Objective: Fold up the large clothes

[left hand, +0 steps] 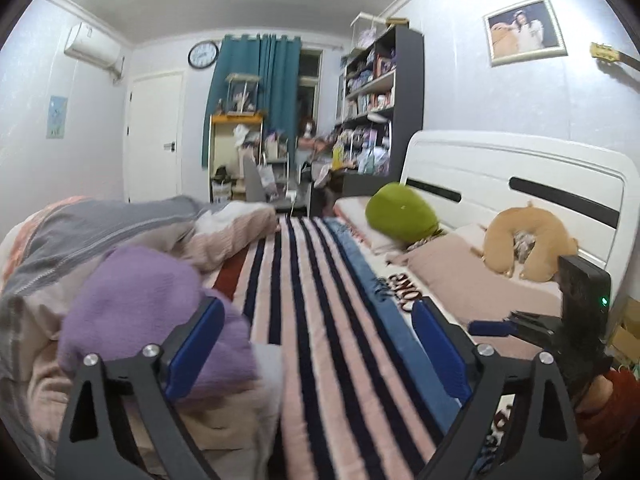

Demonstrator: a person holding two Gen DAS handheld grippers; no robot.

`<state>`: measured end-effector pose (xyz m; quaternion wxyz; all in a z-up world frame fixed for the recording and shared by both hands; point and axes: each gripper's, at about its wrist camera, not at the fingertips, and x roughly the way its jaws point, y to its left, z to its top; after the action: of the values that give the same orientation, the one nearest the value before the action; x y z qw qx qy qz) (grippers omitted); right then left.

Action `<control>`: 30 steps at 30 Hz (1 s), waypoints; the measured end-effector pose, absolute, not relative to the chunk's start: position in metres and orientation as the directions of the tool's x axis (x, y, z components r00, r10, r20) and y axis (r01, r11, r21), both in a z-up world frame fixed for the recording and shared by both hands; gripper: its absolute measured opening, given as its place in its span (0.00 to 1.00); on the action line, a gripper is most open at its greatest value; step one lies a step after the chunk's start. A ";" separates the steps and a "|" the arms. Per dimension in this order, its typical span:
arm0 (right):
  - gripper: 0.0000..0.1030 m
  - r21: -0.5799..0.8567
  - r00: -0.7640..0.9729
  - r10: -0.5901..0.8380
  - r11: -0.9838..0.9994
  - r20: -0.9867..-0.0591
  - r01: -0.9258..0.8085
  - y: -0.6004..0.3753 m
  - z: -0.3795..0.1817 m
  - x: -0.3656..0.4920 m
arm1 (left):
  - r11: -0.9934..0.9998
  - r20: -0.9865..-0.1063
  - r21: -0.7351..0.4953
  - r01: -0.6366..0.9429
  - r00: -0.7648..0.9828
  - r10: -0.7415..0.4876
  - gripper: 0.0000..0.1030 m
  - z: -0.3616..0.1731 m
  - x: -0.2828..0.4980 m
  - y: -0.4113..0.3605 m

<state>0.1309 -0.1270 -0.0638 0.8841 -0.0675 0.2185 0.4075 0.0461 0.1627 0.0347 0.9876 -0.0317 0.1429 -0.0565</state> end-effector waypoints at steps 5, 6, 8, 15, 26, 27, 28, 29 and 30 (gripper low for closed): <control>0.81 -0.002 0.676 0.613 0.740 -0.408 -0.672 -0.176 -0.067 0.095 | 0.999 -0.209 -0.043 0.020 0.978 -0.028 0.98 0.020 0.028 0.114; 0.83 -0.006 0.690 0.603 0.751 -0.399 -0.660 -0.182 -0.066 0.091 | 0.999 -0.199 -0.041 -0.006 0.980 -0.002 0.99 0.016 0.025 0.107; 0.86 -0.010 0.727 0.581 0.779 -0.366 -0.627 -0.198 -0.067 0.078 | 0.996 -0.182 -0.050 -0.068 0.982 0.057 0.99 0.007 0.020 0.102; 1.00 -0.033 0.815 0.514 0.841 -0.266 -0.541 -0.231 -0.056 0.046 | 0.993 -0.201 -0.023 -0.112 0.974 0.105 0.99 -0.012 0.021 0.087; 1.00 0.009 0.818 0.516 0.847 -0.253 -0.532 -0.242 -0.053 0.043 | 0.992 -0.204 -0.006 -0.125 0.971 0.121 0.99 -0.016 0.017 0.084; 1.00 0.011 0.818 0.517 0.847 -0.252 -0.532 -0.240 -0.053 0.041 | 0.992 -0.204 -0.003 -0.127 0.971 0.123 0.99 -0.017 0.017 0.084; 1.00 0.012 0.818 0.517 0.847 -0.251 -0.532 -0.240 -0.053 0.041 | 0.992 -0.206 -0.001 -0.129 0.970 0.126 0.99 -0.017 0.017 0.084; 1.00 0.011 0.819 0.516 0.848 -0.252 -0.530 -0.240 -0.053 0.041 | 0.991 -0.209 0.000 -0.131 0.970 0.128 0.99 -0.017 0.018 0.085; 1.00 0.011 0.819 0.515 0.848 -0.252 -0.530 -0.240 -0.053 0.041 | 0.991 -0.211 -0.003 -0.132 0.969 0.129 0.99 -0.018 0.018 0.086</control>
<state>0.0409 -0.2403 -0.0528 0.9532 -0.0298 0.1237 0.2742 0.0183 0.0857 -0.0179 0.9922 -0.0085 0.1057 0.0657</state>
